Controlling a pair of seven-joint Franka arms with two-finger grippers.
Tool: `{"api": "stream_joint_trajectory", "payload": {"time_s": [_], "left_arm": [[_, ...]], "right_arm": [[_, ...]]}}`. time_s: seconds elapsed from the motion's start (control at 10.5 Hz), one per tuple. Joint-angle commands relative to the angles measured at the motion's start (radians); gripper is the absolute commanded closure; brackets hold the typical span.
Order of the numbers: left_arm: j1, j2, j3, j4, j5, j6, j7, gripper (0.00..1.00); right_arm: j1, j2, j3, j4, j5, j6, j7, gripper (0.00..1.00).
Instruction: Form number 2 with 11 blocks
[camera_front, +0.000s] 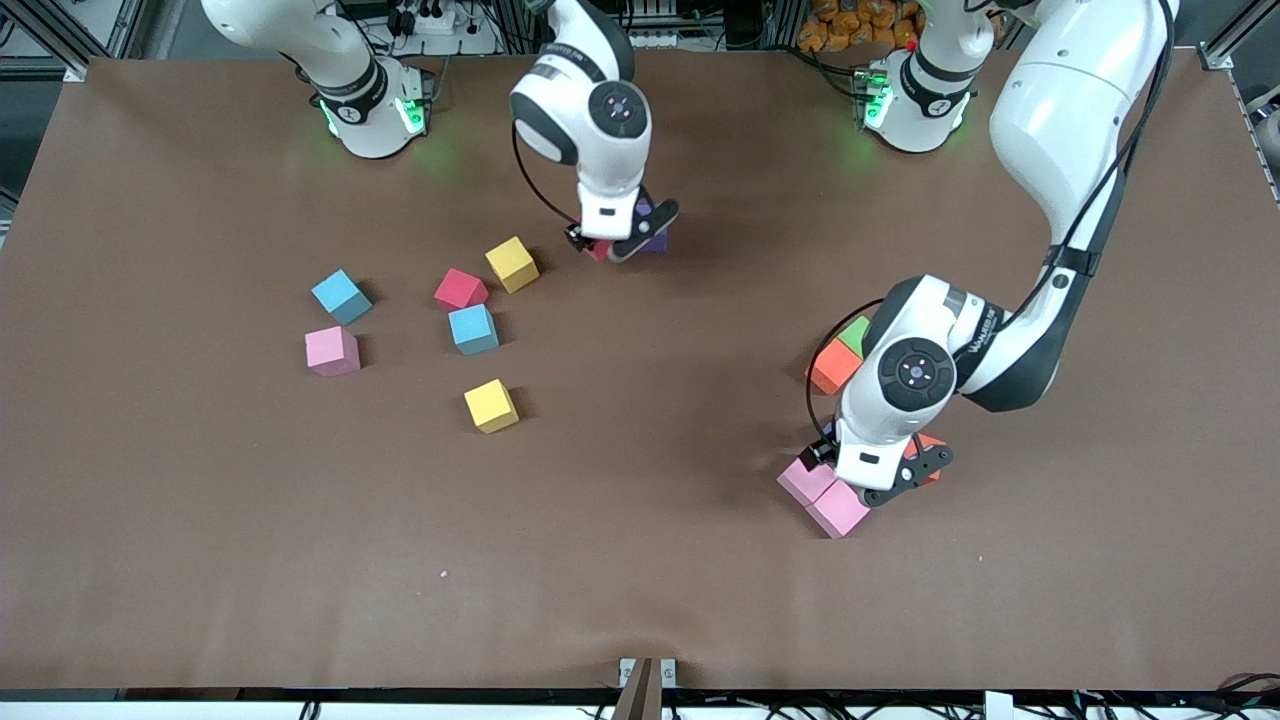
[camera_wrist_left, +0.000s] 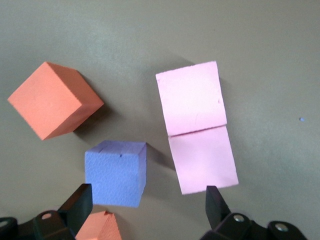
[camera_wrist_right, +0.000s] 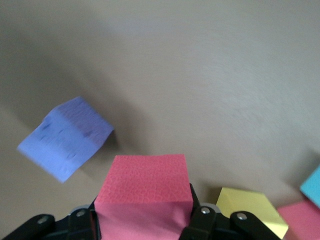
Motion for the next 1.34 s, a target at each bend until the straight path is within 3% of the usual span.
{"api": "stream_joint_trajectory", "payload": {"time_s": [0.0, 0.48, 0.67, 1.24], "left_arm": [[-0.009, 0.025, 0.003, 0.041, 0.022, 0.027, 0.003, 0.00], [-0.022, 0.123, 0.003, 0.112, 0.017, 0.084, -0.009, 0.00], [-0.022, 0.134, 0.003, 0.113, 0.019, 0.107, -0.005, 0.00], [-0.025, 0.132, 0.012, 0.106, 0.031, 0.140, 0.001, 0.00]], "right_arm": [[0.021, -0.065, -0.008, -0.061, -0.023, 0.006, -0.218, 0.93], [0.076, -0.063, -0.010, -0.123, -0.089, 0.084, -0.501, 0.93], [0.082, -0.060, -0.008, -0.167, -0.114, 0.145, -0.513, 0.93], [0.130, 0.033, -0.010, -0.155, -0.117, 0.224, -0.506, 0.95]]}}
